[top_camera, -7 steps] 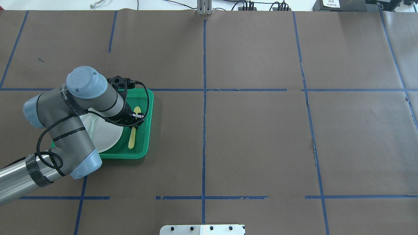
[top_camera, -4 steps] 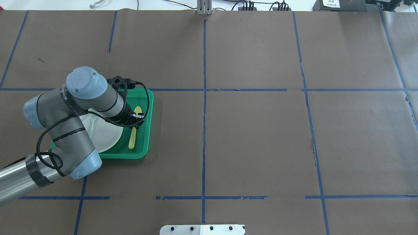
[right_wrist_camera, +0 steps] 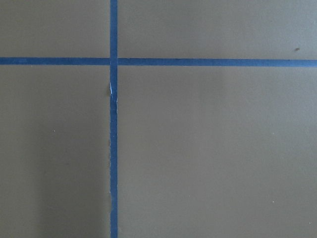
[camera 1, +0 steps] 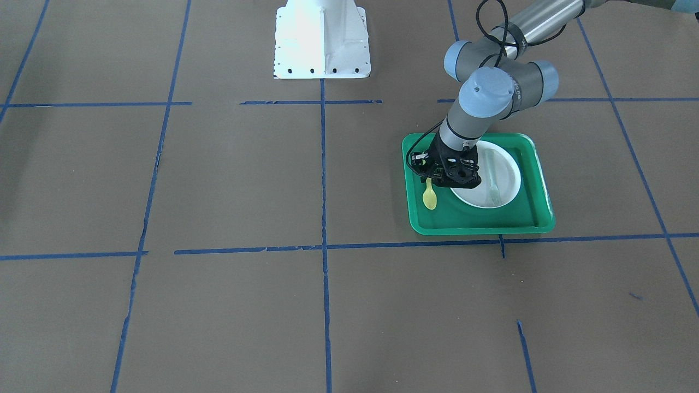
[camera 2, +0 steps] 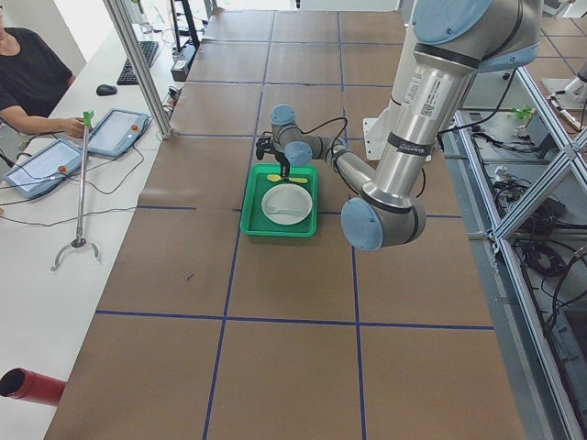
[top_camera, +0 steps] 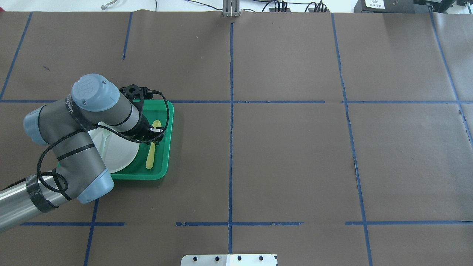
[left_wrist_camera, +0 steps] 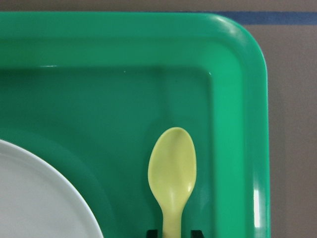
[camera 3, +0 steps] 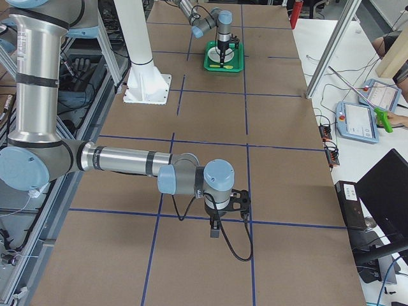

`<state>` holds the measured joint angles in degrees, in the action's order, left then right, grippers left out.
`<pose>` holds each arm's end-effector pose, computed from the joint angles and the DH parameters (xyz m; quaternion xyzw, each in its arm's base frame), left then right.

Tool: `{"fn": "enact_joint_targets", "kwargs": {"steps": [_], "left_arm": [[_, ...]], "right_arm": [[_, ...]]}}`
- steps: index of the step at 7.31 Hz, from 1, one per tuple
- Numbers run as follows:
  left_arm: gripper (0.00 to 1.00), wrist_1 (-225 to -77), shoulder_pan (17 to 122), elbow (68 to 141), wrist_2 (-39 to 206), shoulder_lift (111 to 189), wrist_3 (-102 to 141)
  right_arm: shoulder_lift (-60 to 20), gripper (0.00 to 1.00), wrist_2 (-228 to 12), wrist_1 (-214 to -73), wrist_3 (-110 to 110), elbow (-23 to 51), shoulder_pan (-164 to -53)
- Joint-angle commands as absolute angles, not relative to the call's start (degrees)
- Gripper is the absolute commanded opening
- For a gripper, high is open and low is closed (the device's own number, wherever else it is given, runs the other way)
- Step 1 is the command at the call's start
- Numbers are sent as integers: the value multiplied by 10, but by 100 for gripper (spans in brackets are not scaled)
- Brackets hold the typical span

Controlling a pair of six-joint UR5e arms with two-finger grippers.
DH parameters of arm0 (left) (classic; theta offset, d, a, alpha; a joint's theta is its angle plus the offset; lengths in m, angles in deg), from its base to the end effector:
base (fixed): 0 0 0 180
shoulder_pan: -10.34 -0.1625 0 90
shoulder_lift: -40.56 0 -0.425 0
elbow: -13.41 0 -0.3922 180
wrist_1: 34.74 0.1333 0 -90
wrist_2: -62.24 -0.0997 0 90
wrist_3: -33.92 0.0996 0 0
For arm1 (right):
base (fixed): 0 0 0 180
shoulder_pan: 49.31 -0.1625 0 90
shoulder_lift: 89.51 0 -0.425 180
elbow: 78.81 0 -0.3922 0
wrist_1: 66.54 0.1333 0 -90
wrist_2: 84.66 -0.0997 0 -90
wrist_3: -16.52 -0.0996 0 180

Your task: Place spoon

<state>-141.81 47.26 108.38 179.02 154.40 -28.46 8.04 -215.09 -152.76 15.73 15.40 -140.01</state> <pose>0.4655 -0.4603 0.3526 0.0221 0.4345 0.0173 0.9002 0.0740 -0.4351 0.6817 0.0033 -0.3455 0.0109 0.9383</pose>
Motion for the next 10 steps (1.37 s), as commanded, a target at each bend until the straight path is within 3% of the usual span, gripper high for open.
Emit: {"fn": "enact_joint_targets", "kwargs": {"steps": [1,2,3,4,7,10], "left_arm": [[36,-1380,487,1130,1791,1540,-283],[41,-1335,502,1162,1792,1541,-281],[60,-1305,517,1196,1792,1541,-281],[100,-1290,531,1213,1793,1541,-281],[100,-1237,642,1274,1804,1543,-217],[100,-1189,743,1280,1820,1515,-35]], "right_arm": [[80,100,-2151,-1528,157,154,-1400],[80,100,-2151,-1528,158,154,-1400],[80,100,-2151,-1528,157,154,-1400],[80,100,-2151,-1528,157,154,-1400],[80,100,-2151,-1528,158,154,-1400],[80,100,-2151,-1528,157,154,-1400]]}}
